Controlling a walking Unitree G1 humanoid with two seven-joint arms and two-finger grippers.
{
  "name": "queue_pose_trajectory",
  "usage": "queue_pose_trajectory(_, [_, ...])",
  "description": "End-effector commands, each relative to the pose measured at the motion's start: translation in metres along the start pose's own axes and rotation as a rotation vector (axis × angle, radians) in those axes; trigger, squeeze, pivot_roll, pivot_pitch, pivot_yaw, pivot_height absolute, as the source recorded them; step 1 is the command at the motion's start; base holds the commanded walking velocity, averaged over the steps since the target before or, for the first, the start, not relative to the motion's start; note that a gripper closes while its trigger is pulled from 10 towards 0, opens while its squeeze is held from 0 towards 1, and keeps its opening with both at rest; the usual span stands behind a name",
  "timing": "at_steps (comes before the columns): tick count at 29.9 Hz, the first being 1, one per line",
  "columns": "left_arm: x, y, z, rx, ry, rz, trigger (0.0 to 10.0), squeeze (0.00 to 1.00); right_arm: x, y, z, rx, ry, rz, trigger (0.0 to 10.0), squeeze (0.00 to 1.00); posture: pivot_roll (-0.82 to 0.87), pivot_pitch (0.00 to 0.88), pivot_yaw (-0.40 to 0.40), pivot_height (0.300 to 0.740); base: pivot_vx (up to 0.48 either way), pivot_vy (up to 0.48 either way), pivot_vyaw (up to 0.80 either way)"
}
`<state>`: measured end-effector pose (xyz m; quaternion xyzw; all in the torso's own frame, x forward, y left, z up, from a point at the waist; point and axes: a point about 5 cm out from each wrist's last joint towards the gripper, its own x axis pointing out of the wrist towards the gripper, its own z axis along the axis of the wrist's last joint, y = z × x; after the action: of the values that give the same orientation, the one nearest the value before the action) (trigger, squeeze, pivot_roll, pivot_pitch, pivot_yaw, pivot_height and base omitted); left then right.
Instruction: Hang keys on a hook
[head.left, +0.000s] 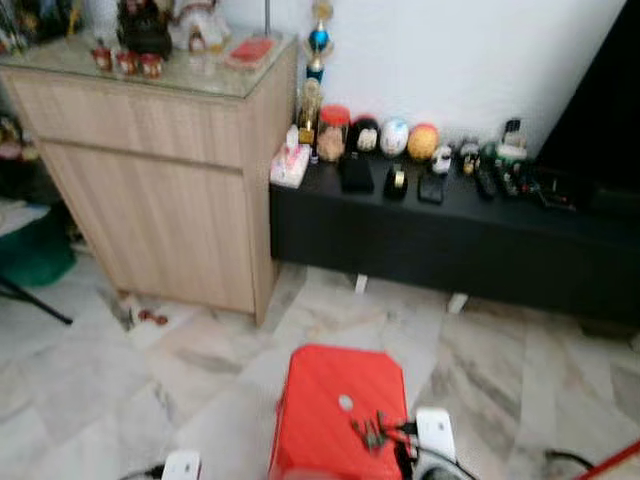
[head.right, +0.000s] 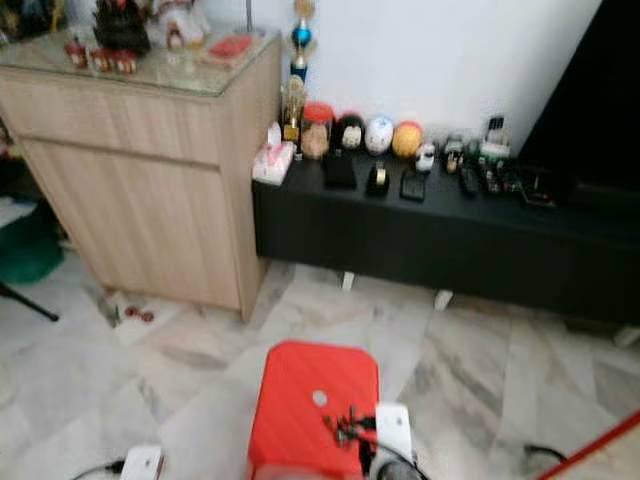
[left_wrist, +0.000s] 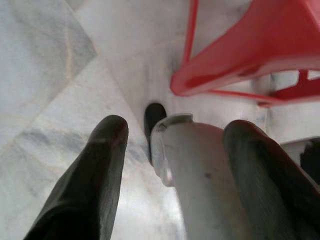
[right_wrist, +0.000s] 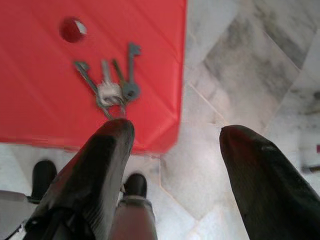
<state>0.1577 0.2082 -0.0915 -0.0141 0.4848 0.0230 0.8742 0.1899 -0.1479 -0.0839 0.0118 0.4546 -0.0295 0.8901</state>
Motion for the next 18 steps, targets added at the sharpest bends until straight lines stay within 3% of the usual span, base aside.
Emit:
queue_pose_trajectory(1, [-0.0007, -0.0026, -0.0073, 0.014, 0.026, -0.007, 10.0, 0.0, -0.0008, -0.0024, -0.0044, 0.003, 0.009, -0.001, 10.0, 0.0, 0.04, 0.0, -0.102, 0.74, 0.0, 0.0, 0.0])
queue_pose_trajectory(18, [-0.0011, -0.0011, -0.0065, -0.02, 0.002, 0.013, 10.0, 0.0, -0.0011, -0.0025, -0.003, 0.027, -0.021, 0.003, 10.0, 0.0, 0.04, 0.0, -0.101, 0.74, 0.0, 0.0, 0.0])
